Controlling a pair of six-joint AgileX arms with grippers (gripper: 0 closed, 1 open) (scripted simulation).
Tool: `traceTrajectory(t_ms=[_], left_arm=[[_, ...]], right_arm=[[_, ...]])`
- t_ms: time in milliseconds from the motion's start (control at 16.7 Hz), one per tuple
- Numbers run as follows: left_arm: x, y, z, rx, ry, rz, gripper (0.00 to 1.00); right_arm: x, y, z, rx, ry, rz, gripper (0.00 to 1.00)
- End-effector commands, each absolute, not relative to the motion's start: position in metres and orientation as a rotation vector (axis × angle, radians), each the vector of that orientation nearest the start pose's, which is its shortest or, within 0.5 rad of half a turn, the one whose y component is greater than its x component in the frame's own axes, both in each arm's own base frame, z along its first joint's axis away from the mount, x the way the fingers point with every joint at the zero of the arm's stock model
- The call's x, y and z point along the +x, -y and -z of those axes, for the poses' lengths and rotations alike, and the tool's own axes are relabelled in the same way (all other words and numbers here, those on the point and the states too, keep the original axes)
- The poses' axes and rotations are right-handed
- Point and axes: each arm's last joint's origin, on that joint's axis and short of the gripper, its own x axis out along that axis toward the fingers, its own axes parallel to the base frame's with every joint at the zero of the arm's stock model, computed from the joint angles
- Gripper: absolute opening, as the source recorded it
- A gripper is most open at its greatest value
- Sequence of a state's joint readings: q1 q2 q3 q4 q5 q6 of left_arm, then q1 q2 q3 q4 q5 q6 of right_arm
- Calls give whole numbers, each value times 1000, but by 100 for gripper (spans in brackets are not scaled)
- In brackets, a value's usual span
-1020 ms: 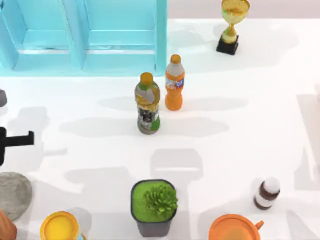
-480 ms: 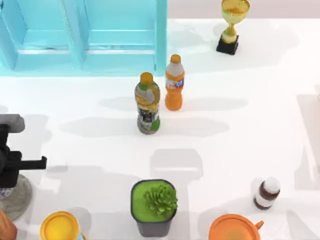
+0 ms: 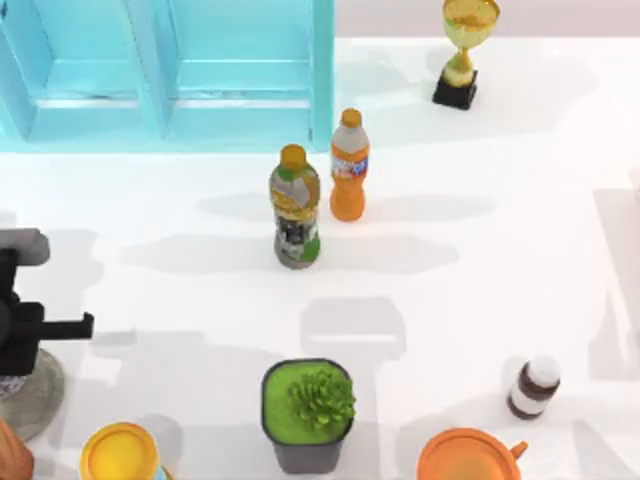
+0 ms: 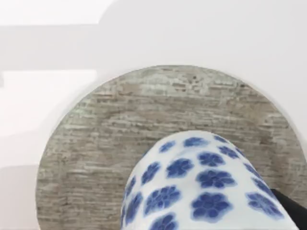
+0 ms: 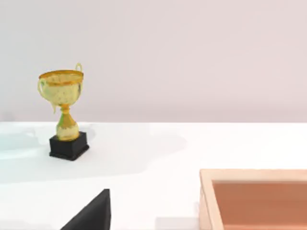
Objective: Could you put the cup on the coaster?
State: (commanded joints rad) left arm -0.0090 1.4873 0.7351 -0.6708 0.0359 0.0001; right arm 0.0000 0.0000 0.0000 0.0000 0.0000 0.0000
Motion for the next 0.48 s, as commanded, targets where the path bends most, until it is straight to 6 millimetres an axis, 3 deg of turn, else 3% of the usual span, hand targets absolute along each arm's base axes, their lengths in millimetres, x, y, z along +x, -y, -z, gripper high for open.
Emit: traceTrajectory(t_ms=[480], left_arm=[[238,3,-141,-20,-1423,36,90]], right_arm=[[106,1,-160,0,0,0,100]])
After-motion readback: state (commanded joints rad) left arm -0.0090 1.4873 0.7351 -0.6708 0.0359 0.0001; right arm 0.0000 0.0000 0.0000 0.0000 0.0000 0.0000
